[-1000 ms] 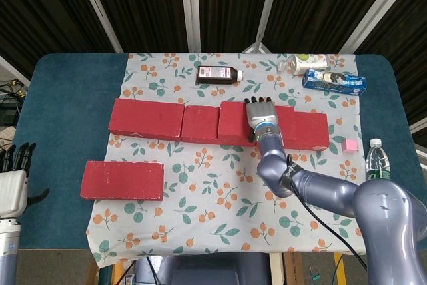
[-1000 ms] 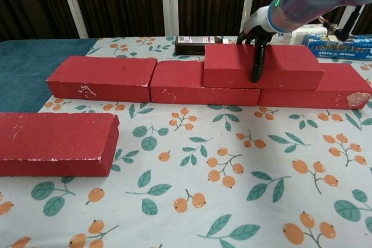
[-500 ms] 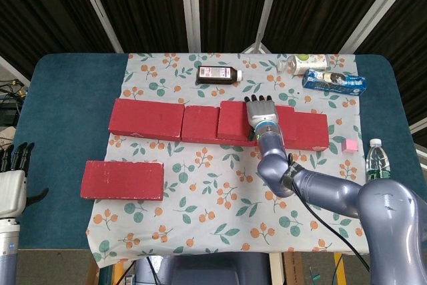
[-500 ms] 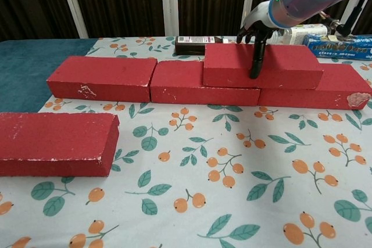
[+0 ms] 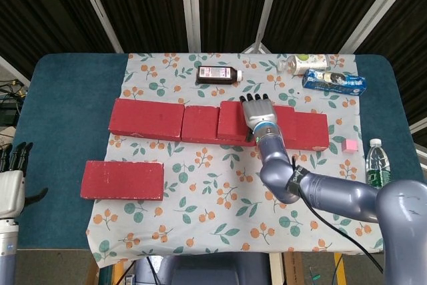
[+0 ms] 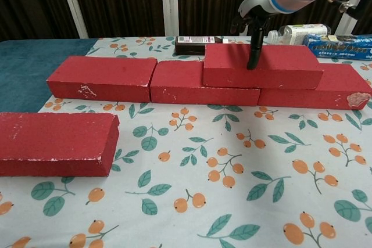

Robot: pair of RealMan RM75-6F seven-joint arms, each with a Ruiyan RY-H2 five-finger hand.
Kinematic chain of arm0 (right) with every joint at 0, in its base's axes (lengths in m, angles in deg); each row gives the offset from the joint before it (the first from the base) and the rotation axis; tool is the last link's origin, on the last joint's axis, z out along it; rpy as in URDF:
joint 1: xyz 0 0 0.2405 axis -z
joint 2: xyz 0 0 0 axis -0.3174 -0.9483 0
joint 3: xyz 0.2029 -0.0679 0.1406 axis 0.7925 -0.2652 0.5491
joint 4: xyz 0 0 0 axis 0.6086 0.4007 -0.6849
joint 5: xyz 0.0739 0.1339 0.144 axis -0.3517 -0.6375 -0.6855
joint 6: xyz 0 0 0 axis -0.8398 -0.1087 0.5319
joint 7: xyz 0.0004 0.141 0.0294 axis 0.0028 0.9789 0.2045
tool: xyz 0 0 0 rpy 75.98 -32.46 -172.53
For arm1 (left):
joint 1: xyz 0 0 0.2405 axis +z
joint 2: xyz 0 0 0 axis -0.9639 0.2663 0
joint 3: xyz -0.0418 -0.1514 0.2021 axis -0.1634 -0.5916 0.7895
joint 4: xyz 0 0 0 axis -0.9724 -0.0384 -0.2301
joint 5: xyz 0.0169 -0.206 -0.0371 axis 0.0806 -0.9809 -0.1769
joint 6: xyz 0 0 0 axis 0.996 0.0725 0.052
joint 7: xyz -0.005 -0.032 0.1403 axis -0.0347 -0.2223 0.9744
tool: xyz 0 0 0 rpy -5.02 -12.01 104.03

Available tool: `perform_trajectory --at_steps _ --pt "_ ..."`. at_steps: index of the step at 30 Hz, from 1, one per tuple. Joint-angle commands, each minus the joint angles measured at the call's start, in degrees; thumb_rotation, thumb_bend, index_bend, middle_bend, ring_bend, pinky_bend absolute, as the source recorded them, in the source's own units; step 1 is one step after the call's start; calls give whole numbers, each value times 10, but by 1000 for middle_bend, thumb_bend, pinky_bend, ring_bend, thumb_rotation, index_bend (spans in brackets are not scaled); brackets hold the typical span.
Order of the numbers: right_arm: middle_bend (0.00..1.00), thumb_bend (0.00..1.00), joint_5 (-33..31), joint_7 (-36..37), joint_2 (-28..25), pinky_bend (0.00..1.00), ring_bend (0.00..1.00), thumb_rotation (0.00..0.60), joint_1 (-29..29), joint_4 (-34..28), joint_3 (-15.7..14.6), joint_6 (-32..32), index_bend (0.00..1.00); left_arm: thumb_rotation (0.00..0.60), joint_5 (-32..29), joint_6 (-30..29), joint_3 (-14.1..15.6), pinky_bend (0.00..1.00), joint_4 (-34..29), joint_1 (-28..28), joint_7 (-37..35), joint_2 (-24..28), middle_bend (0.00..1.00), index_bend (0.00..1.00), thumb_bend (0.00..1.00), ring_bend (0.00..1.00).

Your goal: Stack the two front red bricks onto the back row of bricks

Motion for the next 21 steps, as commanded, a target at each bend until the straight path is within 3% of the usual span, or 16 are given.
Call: perform_trajectory --at_steps 1,4,8,12,16,21 --pt "0 24 97 67 -53 0 0 600 29 -87 33 -29 0 600 6 -4 2 46 0 1 -2 -1 54 52 0 0" --pt "0 24 184 128 -106 0 0 600 73 -175 50 -68 0 600 13 -7 5 46 -3 3 -7 1 51 52 0 0" --pt "0 24 285 179 -168 0 0 600 140 -279 39 -127 0 600 18 -5 7 46 -5 3 -17 5 43 52 0 0" --pt "0 23 433 241 -233 0 0 600 249 -385 -12 -189 0 600 20 0 7 46 -4 1 -24 5 37 45 0 0" --pt "0 23 598 312 -258 0 0 600 364 -425 -79 -249 0 600 30 1 11 46 -8 0 -32 3 34 38 0 0" --pt "0 24 831 487 -247 0 0 600 515 -369 -158 -333 0 600 56 -5 22 46 -18 1 -40 1 33 35 0 0"
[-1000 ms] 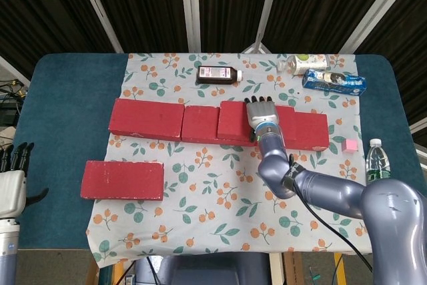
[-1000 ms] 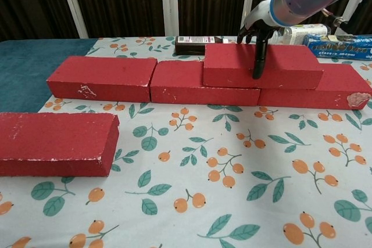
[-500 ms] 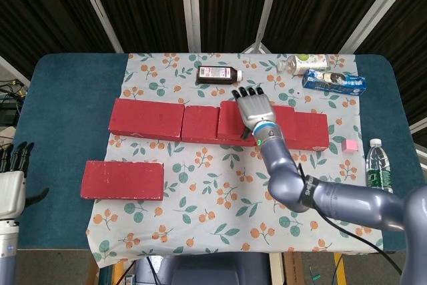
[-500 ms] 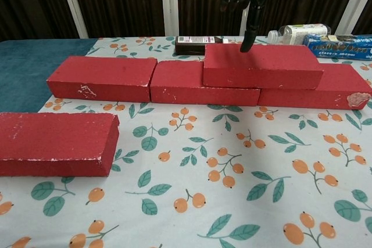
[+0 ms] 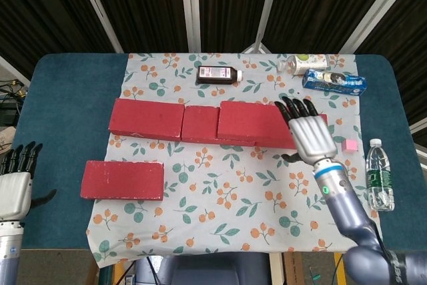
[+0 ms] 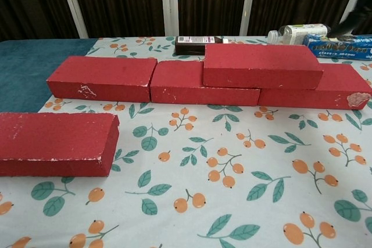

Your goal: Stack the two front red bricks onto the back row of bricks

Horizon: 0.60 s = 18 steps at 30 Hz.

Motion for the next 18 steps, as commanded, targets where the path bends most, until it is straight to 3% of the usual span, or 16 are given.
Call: perform_trajectory --at_steps 1,4,9,18 --pt "0 23 271 224 -16 0 0 600 201 35 -110 -128 0 600 18 -5 8 46 -7 1 -6 -2 33 35 0 0" --pt "0 23 342 299 2 0 0 600 265 104 -138 -183 0 600 35 -5 16 46 -12 0 -13 -2 33 32 0 0" --pt "0 24 388 364 23 0 0 600 340 172 -177 -224 0 600 62 8 32 44 -15 -5 -17 5 33 22 0 0" --pt "0 23 408 320 94 0 0 600 399 258 -166 -263 0 600 65 34 33 42 -72 -21 47 46 9 0 0 0"
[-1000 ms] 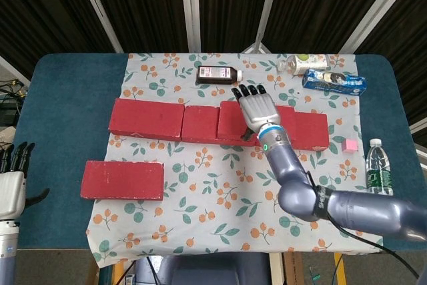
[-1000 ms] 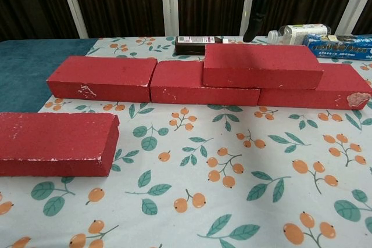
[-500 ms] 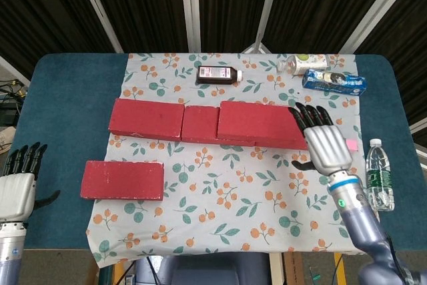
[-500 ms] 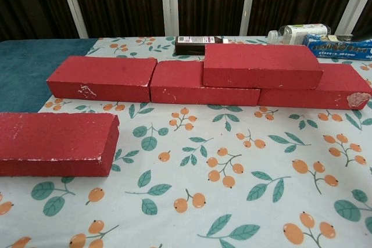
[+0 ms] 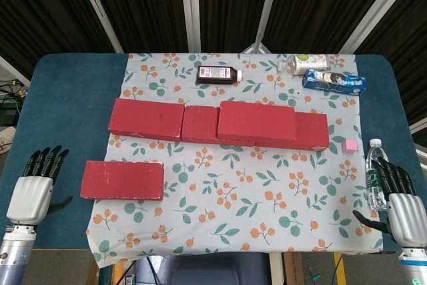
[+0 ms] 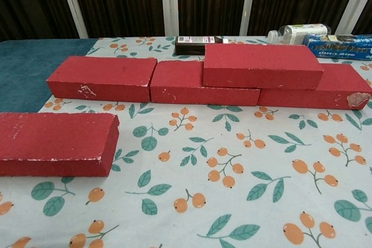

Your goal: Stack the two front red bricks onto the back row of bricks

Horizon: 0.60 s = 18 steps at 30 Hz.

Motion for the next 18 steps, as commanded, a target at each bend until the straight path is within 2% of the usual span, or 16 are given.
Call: perform_trajectory --at_steps 1,5,10,13,18 --pt "0 23 4 -17 26 0 0 600 19 28 7 -7 0 600 -8 19 0 42 -44 -8 25 30 4 0 0 0" --pt "0 24 14 -20 35 0 0 600 27 46 19 -13 0 600 -23 42 5 42 -89 -15 90 70 0 0 0 0" --pt "0 23 20 -2 35 0 0 600 38 52 30 -16 0 600 -62 79 3 43 -137 -29 107 98 0 0 0 0" --pt "0 23 20 8 31 0 0 600 43 54 34 -10 0 600 -104 115 -6 43 -162 -49 118 118 0 0 0 0" --pt "0 24 23 19 28 0 0 600 46 53 42 1 0 600 -214 212 -28 42 -198 -114 159 147 0 0 0 0"
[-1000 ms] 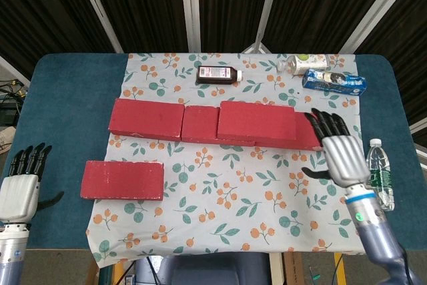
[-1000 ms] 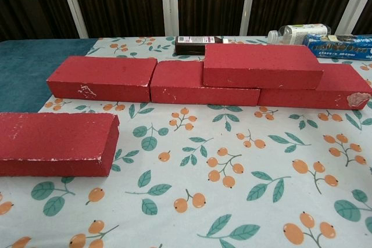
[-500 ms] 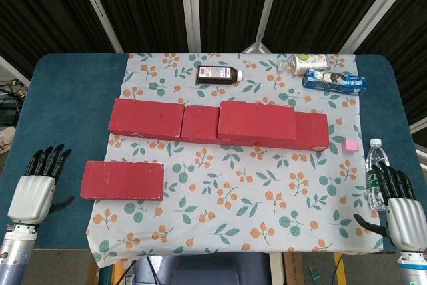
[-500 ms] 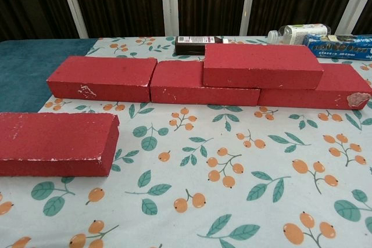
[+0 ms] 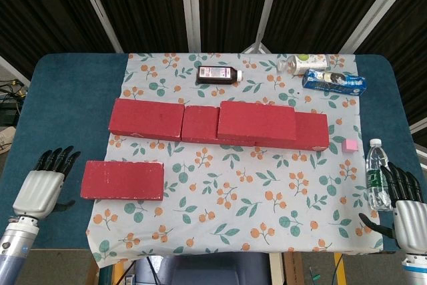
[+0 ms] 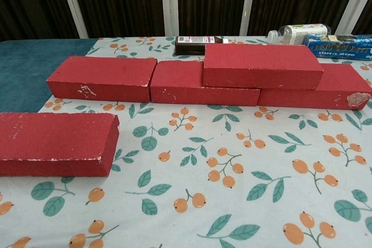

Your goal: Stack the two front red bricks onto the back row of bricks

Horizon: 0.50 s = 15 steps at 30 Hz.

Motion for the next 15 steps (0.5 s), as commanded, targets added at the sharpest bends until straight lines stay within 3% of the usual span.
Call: perform_trajectory --at_steps 1,7,15 --pt "0 24 2 3 -1 0 0 600 1 0 4 6 0 600 -105 93 -22 42 -34 -68 42 29 0 0 0 0" --pt "0 23 1 23 -9 0 0 600 3 -3 8 27 0 600 -234 173 -35 42 -22 -153 83 9 0 0 0 0" --pt "0 23 -3 28 -12 0 0 600 9 -2 22 33 0 600 -356 159 -27 42 1 -237 149 -57 0 0 0 0"
